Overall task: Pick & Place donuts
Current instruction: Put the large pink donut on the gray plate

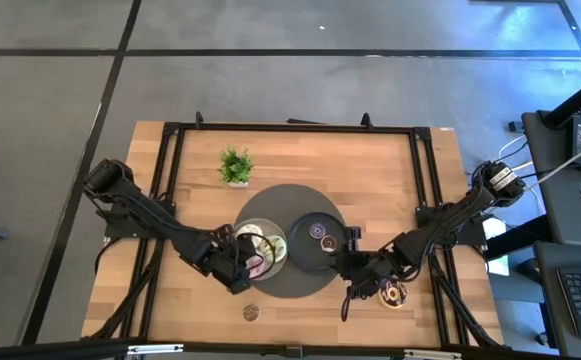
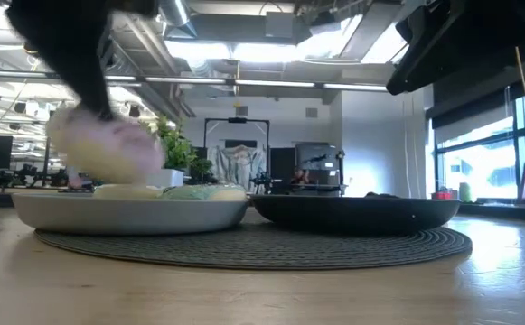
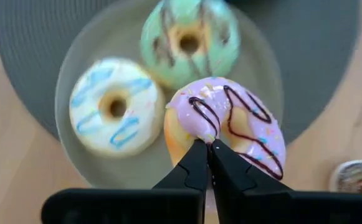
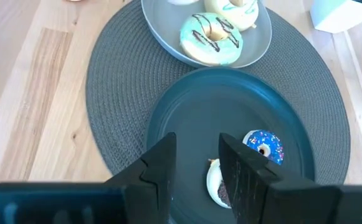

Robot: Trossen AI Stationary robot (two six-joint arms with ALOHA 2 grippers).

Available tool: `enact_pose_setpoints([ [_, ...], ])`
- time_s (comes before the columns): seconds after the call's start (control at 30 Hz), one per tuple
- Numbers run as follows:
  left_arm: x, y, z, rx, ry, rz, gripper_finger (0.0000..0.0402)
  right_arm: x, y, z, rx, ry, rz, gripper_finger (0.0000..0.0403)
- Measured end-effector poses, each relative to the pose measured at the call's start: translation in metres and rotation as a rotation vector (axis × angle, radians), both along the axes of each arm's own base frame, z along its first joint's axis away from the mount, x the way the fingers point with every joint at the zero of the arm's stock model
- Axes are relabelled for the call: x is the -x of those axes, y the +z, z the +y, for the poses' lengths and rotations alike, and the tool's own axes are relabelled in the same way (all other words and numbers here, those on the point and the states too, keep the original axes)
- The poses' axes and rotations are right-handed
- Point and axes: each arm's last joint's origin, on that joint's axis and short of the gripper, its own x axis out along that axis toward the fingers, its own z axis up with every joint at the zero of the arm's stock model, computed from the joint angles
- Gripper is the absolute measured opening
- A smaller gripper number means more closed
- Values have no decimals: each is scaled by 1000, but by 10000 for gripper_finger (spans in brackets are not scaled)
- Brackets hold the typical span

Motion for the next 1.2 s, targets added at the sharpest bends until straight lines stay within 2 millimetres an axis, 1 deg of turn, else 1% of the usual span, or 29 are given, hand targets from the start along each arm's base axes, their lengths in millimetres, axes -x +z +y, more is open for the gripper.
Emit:
enact_pose_setpoints([
  [0.1, 3, -11, 2, 11, 30, 5, 5, 0, 0, 0, -1, -1, 0, 123],
  [0.23, 3, -17, 2, 35, 32, -20, 5, 0, 0, 0, 0, 0, 0, 123],
  [0.3, 4, -20, 3, 20, 38, -23, 5, 0, 0, 0, 0, 0, 1, 123],
  [0.5, 8, -35, 10, 33, 73, 6, 10, 0, 0, 0, 1, 1, 1, 123],
  [0.57, 10, -37, 11, 27, 74, 12, 16, 0, 0, 0, 0, 1, 1, 123],
  [0.8, 10, -37, 10, 24, 44, 21, 42, 0, 0, 0, 2, 2, 2, 123],
  [0.93, 9, -37, 11, 39, 69, 19, 59, 0, 0, 0, 2, 2, 2, 123],
  [1.2, 10, -37, 11, 56, 71, 30, 130, 0, 0, 0, 2, 2, 2, 123],
])
